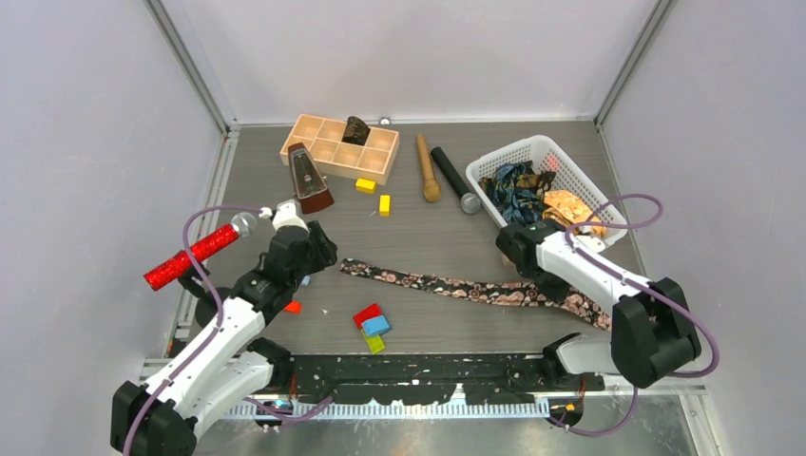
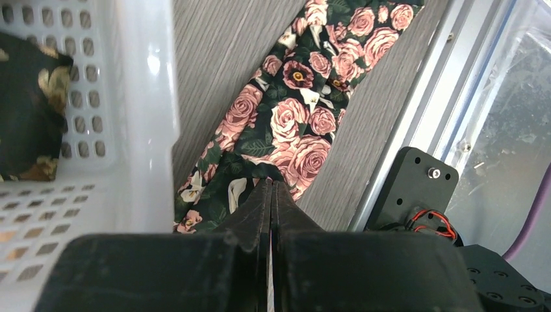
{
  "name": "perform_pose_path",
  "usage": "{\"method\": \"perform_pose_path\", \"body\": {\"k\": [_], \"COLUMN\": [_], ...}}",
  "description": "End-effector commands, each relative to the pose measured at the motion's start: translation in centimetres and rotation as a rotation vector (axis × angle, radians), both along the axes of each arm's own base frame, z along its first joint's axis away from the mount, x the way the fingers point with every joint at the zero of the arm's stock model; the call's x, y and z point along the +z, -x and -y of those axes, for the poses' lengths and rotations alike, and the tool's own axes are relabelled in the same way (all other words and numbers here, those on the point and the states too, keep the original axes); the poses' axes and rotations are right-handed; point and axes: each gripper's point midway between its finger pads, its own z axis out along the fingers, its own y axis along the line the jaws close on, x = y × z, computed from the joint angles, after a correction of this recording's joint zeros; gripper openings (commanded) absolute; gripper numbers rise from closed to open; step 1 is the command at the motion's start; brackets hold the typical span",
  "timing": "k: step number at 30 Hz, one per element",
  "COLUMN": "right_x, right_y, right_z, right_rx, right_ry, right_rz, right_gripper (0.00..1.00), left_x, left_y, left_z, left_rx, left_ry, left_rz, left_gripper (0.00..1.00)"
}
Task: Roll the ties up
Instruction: Flatten out the tie at the center of the board.
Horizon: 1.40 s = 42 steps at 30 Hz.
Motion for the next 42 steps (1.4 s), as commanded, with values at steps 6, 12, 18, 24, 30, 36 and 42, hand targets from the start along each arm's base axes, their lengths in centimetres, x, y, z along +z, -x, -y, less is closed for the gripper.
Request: {"method": "perform_pose_path", "body": {"k": [6, 12, 18, 24, 30, 36, 42], "right_x": [2.8, 2.2, 2.3, 2.5, 3.4, 8.1, 18.6], "right_y": [0.2, 0.0, -0.1, -0.7, -2.0, -5.6, -7.7], "right_z": [3.2, 2.6, 2.1, 1.1, -1.1, -7.0, -9.0], "right_rx": [-0.115, -0.096, -0.077, -0.007, 0.131, 0.322, 0.268], "right_ry": [0.054, 0.029, 0.005, -0.062, -0.212, -0.573, -0.789], "right_rz": [0.103, 0.042, 0.015, 0.007, 0.081, 0.52, 0.932], "right_gripper": [0.0, 0.09, 0.46, 0.53, 0.53, 0.76, 0.91], "left_x": [2.2, 2.1, 2.1, 2.0, 2.0, 2.0, 2.6], "left_y": [-1.5, -1.3, -1.2, -1.2, -1.2, -1.2, -1.1], "left_z": [0.5, 0.3, 0.1, 0.2, 0.2, 0.2, 0.0], "left_rx": [0.0, 0.005, 0.009, 0.007, 0.008, 0.012, 0.015], "left_ry": [0.022, 0.016, 0.014, 0.018, 0.024, 0.022, 0.018], "left_rz": [0.072, 0.073, 0.077, 0.074, 0.076, 0.075, 0.075], "left_gripper": [0.52, 0.52, 0.52, 0.53, 0.53, 0.53, 0.53]}}
